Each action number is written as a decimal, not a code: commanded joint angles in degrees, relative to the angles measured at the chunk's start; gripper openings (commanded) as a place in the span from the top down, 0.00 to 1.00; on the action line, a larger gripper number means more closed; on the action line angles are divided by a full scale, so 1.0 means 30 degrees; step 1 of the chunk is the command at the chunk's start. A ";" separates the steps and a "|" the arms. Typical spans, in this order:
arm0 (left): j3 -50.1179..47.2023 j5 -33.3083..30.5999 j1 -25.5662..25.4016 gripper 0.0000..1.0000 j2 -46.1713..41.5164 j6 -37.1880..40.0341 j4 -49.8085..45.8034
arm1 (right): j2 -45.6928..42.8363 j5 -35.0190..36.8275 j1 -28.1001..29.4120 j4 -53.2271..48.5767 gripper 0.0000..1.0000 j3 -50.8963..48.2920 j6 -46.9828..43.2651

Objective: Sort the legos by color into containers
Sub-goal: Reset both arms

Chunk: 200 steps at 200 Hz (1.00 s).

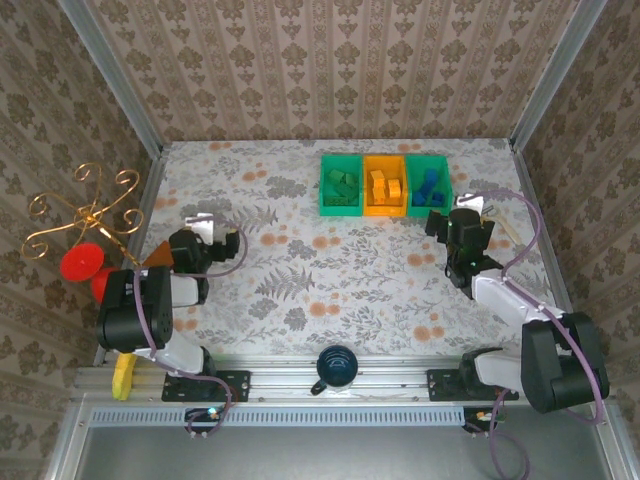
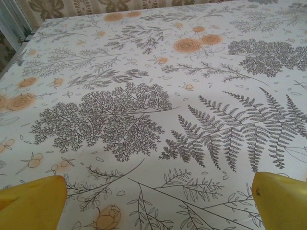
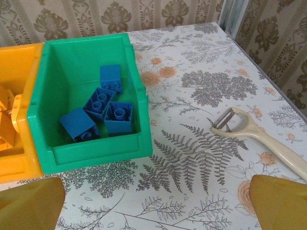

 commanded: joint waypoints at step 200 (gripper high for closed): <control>0.0452 -0.3210 -0.0908 0.00 -0.0002 -0.0344 0.0497 | 0.5663 -0.4120 -0.0928 1.3873 0.00 -0.4187 -0.3306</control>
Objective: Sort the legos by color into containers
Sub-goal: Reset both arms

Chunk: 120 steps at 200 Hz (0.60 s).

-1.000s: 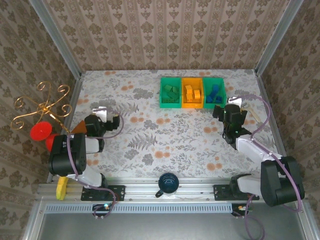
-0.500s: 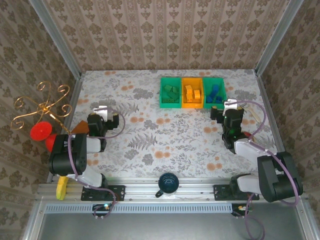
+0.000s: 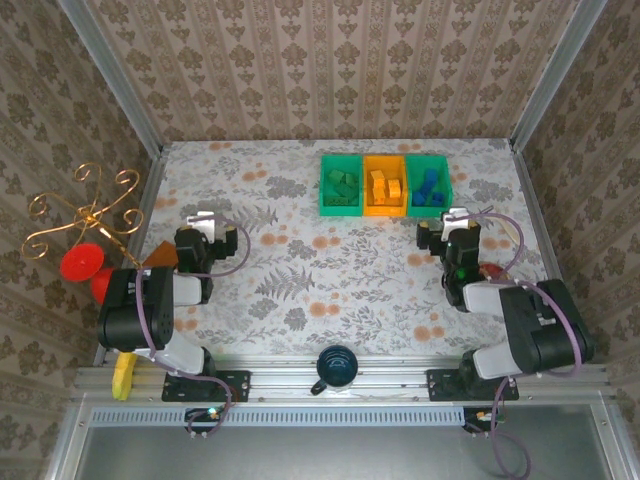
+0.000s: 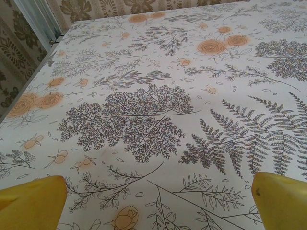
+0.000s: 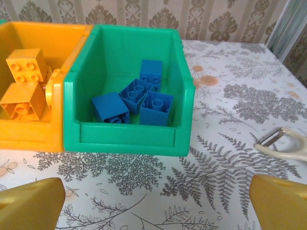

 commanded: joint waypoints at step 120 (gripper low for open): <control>0.0327 -0.0173 -0.0011 0.00 -0.0008 -0.0234 0.0468 | 0.1477 -0.4849 -0.2124 -0.0602 0.00 0.1456 0.0699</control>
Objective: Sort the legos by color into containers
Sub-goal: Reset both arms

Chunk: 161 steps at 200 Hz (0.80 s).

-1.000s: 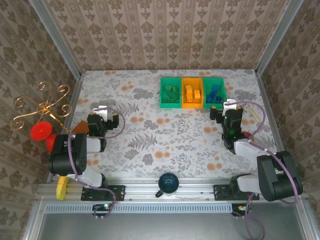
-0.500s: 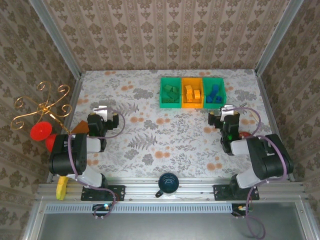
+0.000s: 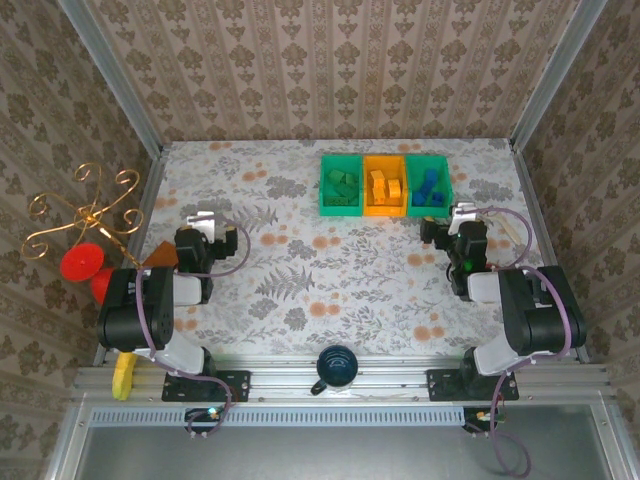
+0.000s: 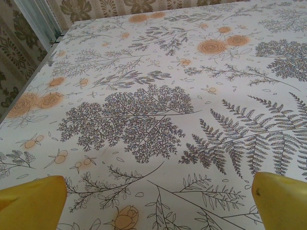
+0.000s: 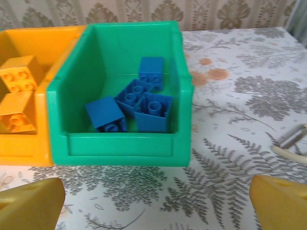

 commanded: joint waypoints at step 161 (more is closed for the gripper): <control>0.0371 0.0173 -0.0027 0.00 0.0000 -0.0098 0.0416 | 0.0056 -0.1341 -0.0077 -0.0538 0.00 0.0256 -0.0372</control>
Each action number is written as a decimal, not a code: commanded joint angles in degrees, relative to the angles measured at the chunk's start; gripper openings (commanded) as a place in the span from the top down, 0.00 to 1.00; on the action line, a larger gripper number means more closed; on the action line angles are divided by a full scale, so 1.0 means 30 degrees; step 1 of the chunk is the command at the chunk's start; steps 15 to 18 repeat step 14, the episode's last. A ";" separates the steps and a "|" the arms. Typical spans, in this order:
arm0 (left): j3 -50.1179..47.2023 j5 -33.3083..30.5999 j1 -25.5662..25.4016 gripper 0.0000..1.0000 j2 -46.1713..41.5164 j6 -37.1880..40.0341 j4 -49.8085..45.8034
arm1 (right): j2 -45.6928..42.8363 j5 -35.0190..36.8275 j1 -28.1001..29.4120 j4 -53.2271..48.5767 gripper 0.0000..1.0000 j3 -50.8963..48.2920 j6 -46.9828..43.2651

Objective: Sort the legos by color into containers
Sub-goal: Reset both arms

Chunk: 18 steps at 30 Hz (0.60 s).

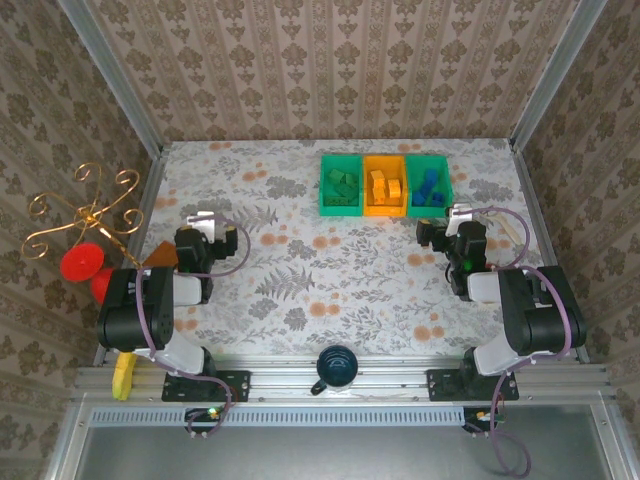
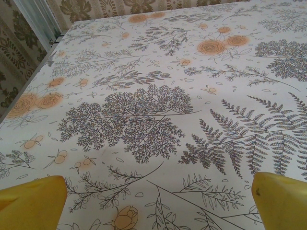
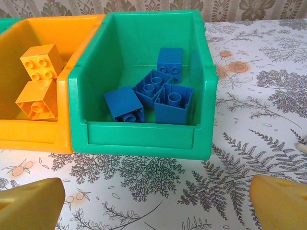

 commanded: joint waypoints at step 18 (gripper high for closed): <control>0.0371 0.0154 -0.0012 0.00 -0.0001 -0.0099 0.0416 | 0.0026 -0.0324 -0.0077 -0.0058 0.00 0.0264 -0.0299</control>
